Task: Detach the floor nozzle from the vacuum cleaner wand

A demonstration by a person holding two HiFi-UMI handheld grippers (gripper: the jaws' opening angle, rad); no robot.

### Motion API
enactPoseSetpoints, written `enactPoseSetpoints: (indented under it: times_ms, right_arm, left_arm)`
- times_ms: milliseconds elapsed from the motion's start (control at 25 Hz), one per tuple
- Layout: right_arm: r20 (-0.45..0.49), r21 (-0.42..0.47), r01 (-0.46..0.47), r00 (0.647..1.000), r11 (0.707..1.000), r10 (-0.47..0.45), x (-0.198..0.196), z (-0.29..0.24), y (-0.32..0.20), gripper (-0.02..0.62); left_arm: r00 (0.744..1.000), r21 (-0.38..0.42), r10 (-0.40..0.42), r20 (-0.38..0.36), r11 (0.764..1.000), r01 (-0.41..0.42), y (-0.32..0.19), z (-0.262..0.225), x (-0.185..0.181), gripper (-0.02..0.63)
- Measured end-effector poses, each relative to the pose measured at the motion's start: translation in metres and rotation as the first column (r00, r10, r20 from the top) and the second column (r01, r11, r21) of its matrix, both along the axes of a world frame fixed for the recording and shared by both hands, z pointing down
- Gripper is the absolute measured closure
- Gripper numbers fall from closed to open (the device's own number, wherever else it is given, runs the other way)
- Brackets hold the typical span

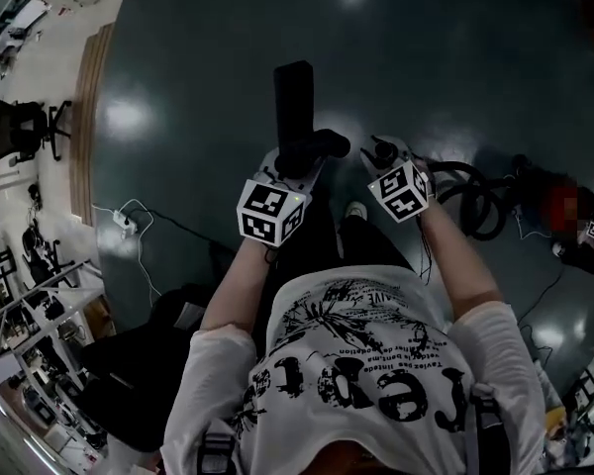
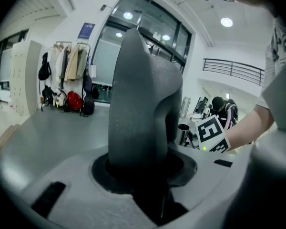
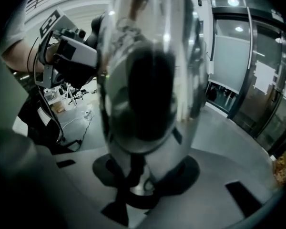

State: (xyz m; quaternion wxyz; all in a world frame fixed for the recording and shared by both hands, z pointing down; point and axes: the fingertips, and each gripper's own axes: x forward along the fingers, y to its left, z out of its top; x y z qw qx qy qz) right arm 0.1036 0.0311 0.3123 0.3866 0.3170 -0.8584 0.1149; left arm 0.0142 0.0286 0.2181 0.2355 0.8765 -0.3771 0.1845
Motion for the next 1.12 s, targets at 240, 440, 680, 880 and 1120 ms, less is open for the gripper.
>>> enactPoseSetpoints:
  times_ms: [240,440,680,880,1120]
  right_arm:
    - [-0.031,-0.063,0.021,0.999,0.998,-0.023,-0.036,0.085,-0.028,0.460]
    - [-0.067,-0.084,-0.007,0.998,0.996,0.001,-0.048,0.173,-0.067,0.460]
    - [-0.092,-0.057,-0.052,0.995,0.997,0.047,-0.055,0.302,-0.128,0.460]
    - [-0.086,-0.016,0.023,0.996,1.000,-0.025,-0.095,0.407,-0.153,0.460]
    - [-0.055,-0.040,0.054,0.997,0.998,-0.056,-0.119,0.543,-0.173,0.460]
  left_arm:
    - [0.997,-0.149,-0.076,-0.031,0.986,0.071,-0.040,0.100,-0.056,0.479]
    - [0.994,-0.223,-0.105,-0.033,0.970,0.095,-0.086,0.211,-0.095,0.479]
    - [0.995,-0.260,-0.099,0.023,0.960,0.101,-0.140,0.370,-0.128,0.479]
    - [0.989,-0.314,-0.137,-0.050,0.942,0.114,-0.165,0.497,-0.144,0.479]
    - [0.979,-0.336,-0.177,-0.103,0.933,0.133,-0.187,0.623,-0.155,0.479]
